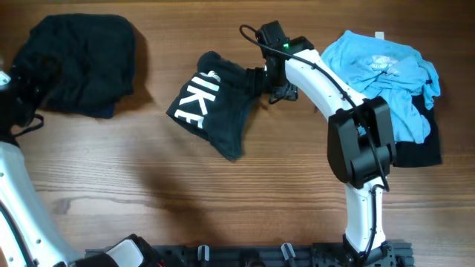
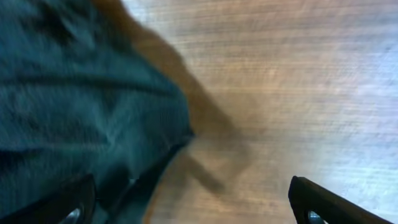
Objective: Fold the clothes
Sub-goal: 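Press the bundle's right side with the right gripper as left arm returns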
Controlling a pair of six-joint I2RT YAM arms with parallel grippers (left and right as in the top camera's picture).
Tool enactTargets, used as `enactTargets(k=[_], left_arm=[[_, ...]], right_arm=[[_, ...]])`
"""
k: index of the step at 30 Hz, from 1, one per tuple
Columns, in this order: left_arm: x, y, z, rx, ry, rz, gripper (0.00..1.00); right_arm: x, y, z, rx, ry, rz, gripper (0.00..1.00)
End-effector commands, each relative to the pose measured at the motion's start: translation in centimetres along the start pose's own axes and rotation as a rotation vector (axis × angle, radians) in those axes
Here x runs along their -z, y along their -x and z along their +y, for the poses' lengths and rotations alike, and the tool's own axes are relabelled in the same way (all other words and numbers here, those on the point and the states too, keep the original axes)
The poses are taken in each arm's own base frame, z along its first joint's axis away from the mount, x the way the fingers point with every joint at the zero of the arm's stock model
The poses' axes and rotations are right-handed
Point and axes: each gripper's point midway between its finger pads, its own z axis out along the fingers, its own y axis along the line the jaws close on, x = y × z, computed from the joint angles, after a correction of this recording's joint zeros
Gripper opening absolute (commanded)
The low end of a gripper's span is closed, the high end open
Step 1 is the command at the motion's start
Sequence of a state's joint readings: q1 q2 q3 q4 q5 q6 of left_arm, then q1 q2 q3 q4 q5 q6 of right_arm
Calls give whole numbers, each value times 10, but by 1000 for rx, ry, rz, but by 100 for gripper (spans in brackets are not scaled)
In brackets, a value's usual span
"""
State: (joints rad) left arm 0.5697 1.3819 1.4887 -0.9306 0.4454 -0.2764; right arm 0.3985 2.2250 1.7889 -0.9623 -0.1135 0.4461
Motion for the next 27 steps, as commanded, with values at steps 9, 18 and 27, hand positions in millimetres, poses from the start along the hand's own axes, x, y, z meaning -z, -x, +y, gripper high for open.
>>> enactTargets(k=[9,18,27], left_arm=[[-130,-107,-72,-432,-159,402,100],[-152,-131,-84,-491,-186,457,100],[-138,-83,-49,-222,-107,362,100]], right_arm=[[120,-16,15,85,184,-60,100],[40,-72,25,-217,365,175,99],[0,-91,52,-241,461,153,96]])
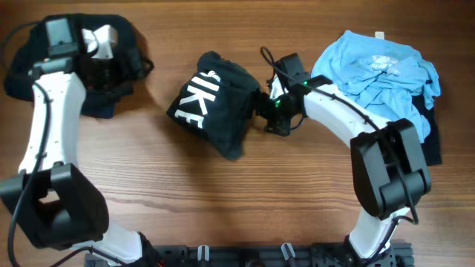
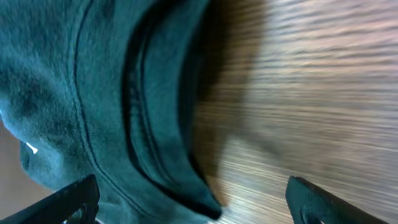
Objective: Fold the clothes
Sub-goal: 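Press the bundle's right side with the right gripper as left arm returns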
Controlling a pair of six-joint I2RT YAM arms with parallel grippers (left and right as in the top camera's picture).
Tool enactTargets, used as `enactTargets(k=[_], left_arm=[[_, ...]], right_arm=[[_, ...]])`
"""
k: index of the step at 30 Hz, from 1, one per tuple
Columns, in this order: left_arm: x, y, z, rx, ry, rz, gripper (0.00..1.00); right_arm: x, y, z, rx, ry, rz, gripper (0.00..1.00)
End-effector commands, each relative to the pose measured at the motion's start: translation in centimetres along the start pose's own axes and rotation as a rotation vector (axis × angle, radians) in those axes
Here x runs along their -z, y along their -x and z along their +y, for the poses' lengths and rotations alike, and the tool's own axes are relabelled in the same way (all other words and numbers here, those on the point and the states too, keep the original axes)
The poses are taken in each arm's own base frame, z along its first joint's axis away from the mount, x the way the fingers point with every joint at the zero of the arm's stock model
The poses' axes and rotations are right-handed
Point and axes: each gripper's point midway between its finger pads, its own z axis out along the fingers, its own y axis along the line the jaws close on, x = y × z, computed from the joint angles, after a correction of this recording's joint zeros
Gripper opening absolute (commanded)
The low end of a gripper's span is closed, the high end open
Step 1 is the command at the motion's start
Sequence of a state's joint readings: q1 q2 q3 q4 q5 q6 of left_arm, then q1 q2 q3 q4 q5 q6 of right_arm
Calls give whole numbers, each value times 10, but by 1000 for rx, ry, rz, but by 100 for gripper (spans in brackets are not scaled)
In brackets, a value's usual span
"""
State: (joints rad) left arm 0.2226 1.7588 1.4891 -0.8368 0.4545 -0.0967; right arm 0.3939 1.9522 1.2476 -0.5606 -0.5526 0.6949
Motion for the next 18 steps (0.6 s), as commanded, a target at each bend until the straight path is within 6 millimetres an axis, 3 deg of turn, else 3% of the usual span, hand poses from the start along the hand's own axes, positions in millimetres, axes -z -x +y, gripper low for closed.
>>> enactTargets(k=[1,7,12,14,17,18], left_arm=[[24,13,8,94,-14,-64,100],[25,13,12,105,-10,-64,100],[26,4,-6,114,-109,-19,99],[25,-7,-25,111,-187,32,98],[11,-33,-62,-2,-217,121,99],[2,-44,-80,-59,-207,148,100]], right_arm=[[-13,-9,11,-41,26,9,96],[-15,0,18,-26,41,-39,95],[-8,15,-2,56,-70,-126,91],[8,25,-7,89,-94,-169,92],[66,54,-7,100,-72,-294,97],[97,67,-7,97,-55,-356,99]])
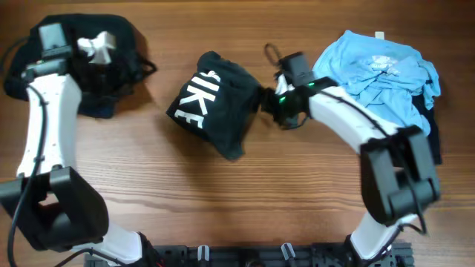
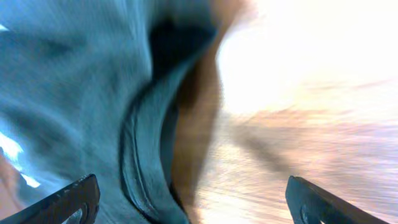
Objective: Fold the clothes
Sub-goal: 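Press the bundle's right side with the right gripper as left arm returns, then grasp the NIKE bundle with the left gripper and lift it leftward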
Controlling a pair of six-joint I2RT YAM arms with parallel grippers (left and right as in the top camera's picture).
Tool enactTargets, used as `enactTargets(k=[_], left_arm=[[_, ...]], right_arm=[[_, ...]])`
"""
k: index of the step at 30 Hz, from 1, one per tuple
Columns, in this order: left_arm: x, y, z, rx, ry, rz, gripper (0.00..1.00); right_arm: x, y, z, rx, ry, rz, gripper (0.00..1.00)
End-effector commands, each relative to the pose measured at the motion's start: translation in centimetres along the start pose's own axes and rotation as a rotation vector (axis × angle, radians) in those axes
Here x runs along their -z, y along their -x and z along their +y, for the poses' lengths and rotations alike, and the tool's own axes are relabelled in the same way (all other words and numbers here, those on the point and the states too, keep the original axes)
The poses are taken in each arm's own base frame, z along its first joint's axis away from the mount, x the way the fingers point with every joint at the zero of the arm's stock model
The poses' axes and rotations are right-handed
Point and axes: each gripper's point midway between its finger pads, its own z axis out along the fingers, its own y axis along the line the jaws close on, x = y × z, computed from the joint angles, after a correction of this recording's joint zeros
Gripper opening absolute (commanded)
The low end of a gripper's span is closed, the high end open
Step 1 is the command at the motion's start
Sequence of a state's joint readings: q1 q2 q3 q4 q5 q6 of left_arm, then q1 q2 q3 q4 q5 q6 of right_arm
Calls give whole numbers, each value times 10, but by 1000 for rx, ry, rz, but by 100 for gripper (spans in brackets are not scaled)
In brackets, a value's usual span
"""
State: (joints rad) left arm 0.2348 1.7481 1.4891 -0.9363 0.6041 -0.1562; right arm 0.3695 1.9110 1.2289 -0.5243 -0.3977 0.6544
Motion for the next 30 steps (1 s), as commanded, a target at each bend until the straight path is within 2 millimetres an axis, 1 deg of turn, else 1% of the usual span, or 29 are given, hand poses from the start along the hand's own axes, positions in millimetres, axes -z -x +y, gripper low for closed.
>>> enactTargets(k=[1,2,4,6,8,10,12,16,18,21,26,30], left_arm=[[-30,-40,-77,-251,-52,90,100],[-41,-49,-89,-309,-29,98,99],[-63,-66,-110,-435,56,95,99],[-78,-79,-120,-525,140,83,100],[-94,-91,-123,-621,272,62,100],[-107,-103,-124,-704,388,46,99],[-122,-119,-125,-763,471,48,100],[-136,-127,-111,-765,645,-1,99],[-147,-133,-105,-768,700,-5,99],[-160,-141,-96,-739,736,1,99],[-176,-151,-84,-699,763,22,99],[-182,-155,-90,-711,744,10,99]], right_arm=[[111,70,-10,26,35,-279,99],[133,80,-20,16,29,-316,99],[171,95,-45,-16,5,-375,99],[191,102,-64,-27,6,-396,99],[202,101,-85,-74,27,-382,99],[209,96,-107,-133,1,-370,99],[212,95,-117,-163,-7,-367,100],[213,95,-118,-170,-7,-368,100],[213,95,-118,-170,-7,-368,100],[213,95,-118,-170,-7,-368,99],[213,96,-118,-167,-7,-371,100],[213,96,-118,-156,-8,-373,99]])
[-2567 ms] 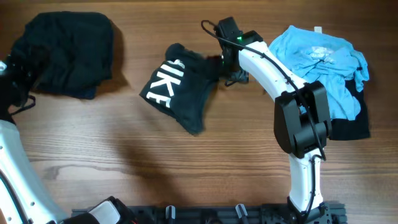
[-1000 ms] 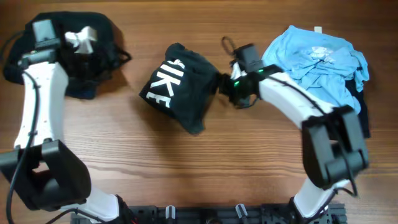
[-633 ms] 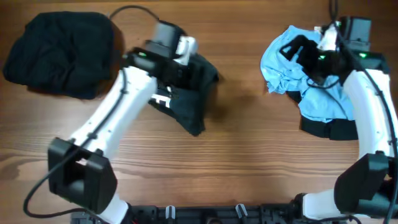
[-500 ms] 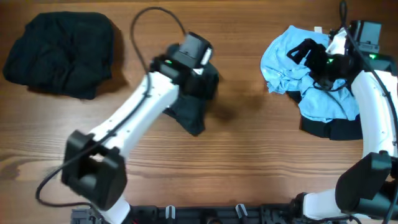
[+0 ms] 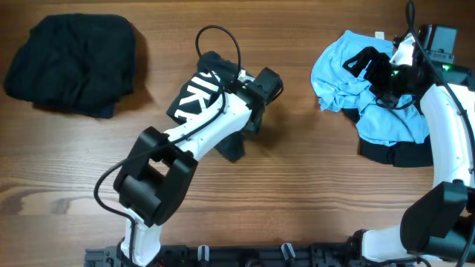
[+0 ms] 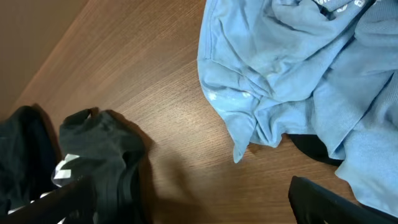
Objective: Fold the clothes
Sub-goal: 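Grasp the NIKE bundle with the left gripper and lift it leftward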
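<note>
A black garment with white lettering (image 5: 200, 104) lies crumpled in the middle of the table. My left gripper (image 5: 260, 87) is at its right edge; the overhead view does not show how its jaws stand. A light blue shirt (image 5: 338, 70) lies bunched at the right, also in the right wrist view (image 6: 292, 68). My right gripper (image 5: 375, 67) hovers over the blue shirt's left part. In the wrist view the right gripper (image 6: 193, 211) is open, with bare wood between its fingers. The black garment (image 6: 99, 134) shows far left there.
A heap of black clothing (image 5: 70, 63) sits at the back left corner. Another dark garment (image 5: 401, 156) lies under the blue shirt, its edge showing in the wrist view (image 6: 311, 146). Bare wooden table (image 5: 297, 170) runs along the front.
My right gripper has gone from the black lettered garment's right edge to the blue shirt at the right. My left gripper has gone from the black heap to that garment's right edge.
At first my right gripper was open at the lettered garment's upper right edge, the left arm at the far left. Then the left gripper was over the black heap, twice. Now the arms have changed places; the garment lies much as before.
</note>
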Controlling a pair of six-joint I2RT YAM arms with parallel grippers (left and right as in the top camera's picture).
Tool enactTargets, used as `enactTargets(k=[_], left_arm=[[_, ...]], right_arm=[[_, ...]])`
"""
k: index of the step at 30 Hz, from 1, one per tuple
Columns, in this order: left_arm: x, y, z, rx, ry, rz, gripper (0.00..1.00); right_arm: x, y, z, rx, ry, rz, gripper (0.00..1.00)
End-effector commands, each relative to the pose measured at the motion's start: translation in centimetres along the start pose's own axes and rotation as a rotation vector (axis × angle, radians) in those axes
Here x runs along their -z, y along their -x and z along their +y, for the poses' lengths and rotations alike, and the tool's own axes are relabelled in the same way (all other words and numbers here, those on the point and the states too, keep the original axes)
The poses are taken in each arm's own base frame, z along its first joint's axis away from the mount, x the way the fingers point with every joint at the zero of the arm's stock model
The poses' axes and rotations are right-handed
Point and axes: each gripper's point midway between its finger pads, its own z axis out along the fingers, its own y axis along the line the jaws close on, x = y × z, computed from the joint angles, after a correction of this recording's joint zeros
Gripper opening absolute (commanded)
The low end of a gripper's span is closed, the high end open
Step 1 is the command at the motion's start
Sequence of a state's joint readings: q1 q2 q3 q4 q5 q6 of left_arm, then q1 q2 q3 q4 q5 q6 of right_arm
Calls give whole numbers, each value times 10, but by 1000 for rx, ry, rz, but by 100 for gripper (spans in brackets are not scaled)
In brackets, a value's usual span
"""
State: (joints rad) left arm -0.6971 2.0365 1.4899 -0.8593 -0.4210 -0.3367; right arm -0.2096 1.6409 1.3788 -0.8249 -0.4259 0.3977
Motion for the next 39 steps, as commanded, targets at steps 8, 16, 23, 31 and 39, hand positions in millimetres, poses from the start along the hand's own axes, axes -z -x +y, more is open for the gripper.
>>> enactTargets(k=[8,16,23,31,39], left_arm=[[-10,6,-29,6,-5,-53,99],[-44,-5,-23,-32,117,-26,95],[-38,-1,14,-58,304,-58,53],[-22,17,57,5,346,-15,4],[80,87,123,171,305,-170,4]], right_arm=[[-1,0,3,36,19,6,100],[-1,0,3,40,19,6,100],[-1,1,3,41,20,3,100],[-1,0,3,32,21,4,100],[-1,0,4,35,24,5,100]])
